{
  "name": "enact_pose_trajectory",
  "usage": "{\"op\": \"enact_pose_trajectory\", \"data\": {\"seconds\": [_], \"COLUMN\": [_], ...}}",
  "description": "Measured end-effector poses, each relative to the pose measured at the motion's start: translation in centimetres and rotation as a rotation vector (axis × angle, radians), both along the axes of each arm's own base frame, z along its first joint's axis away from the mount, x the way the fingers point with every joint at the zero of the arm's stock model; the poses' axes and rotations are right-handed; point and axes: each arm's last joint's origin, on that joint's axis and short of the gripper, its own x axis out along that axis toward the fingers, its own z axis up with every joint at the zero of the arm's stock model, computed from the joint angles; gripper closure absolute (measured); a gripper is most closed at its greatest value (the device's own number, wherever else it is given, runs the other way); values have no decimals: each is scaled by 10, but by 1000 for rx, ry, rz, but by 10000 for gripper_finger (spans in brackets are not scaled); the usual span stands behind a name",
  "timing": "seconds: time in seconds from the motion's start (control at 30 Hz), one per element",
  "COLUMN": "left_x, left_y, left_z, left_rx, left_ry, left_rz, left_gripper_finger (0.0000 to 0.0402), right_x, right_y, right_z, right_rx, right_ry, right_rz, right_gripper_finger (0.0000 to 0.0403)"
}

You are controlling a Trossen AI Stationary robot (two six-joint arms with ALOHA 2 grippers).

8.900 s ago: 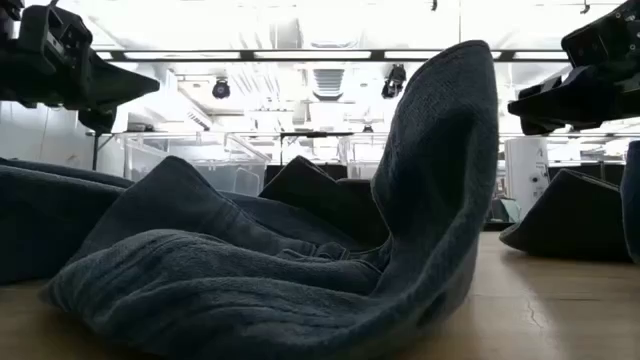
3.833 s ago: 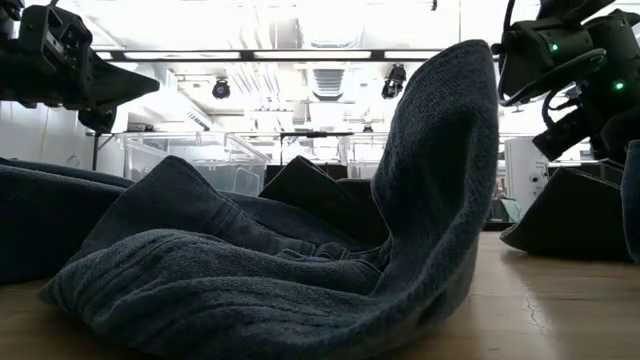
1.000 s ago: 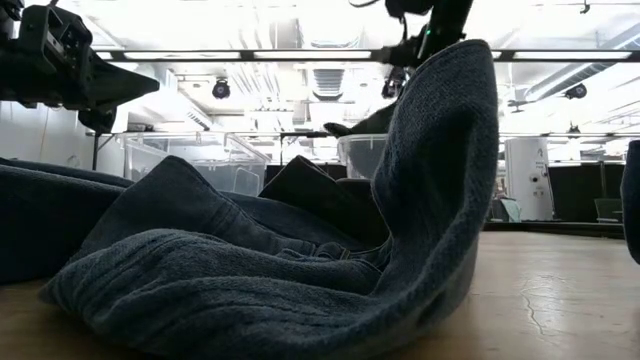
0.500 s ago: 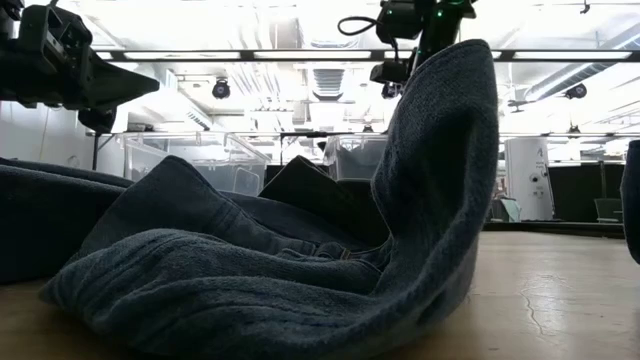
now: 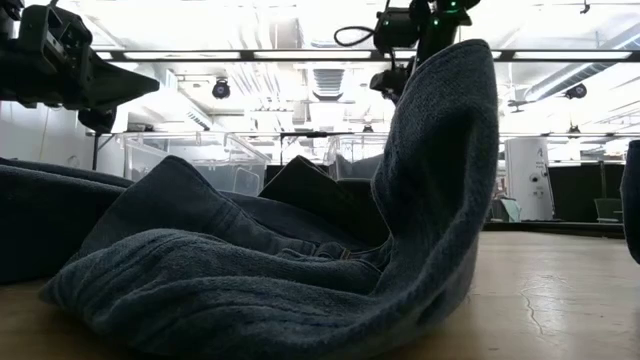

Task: Pick & Place hat
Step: Put the right gray cap into the right transparent bin, then put the gray cap into the right transparent bin

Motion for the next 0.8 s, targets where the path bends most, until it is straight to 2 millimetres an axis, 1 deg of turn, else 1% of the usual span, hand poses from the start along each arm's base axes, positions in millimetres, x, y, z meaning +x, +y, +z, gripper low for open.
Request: {"op": "enact_pose_trajectory", "data": {"seconds": [0.1,0.2,0.3,0.4,0.6,0.8], "left_x": [0,0,0,0,0,0], "left_y": [0,0,0,0,0,0], "left_z": [0,0,0,0,0,0], "left_rx": [0,0,0,0,0,0], "left_ry": [0,0,0,0,0,0], "left_rz": [0,1,1,0,0,0], "left_gripper_finger": [402,402,402,402,402,402], "right_x": [-2,-3,-4,-4,-3,2], "right_y": [1,2,6,14,38,75], "right_z": [11,22,34,40,46,45], "right_rx": [-4,-16,-44,-75,-88,-11], "right_ry": [-14,-18,-16,-6,22,48], "right_rz": [4,27,100,201,344,486], "right_gripper_finger": [178,167,162,161,169,179]}}
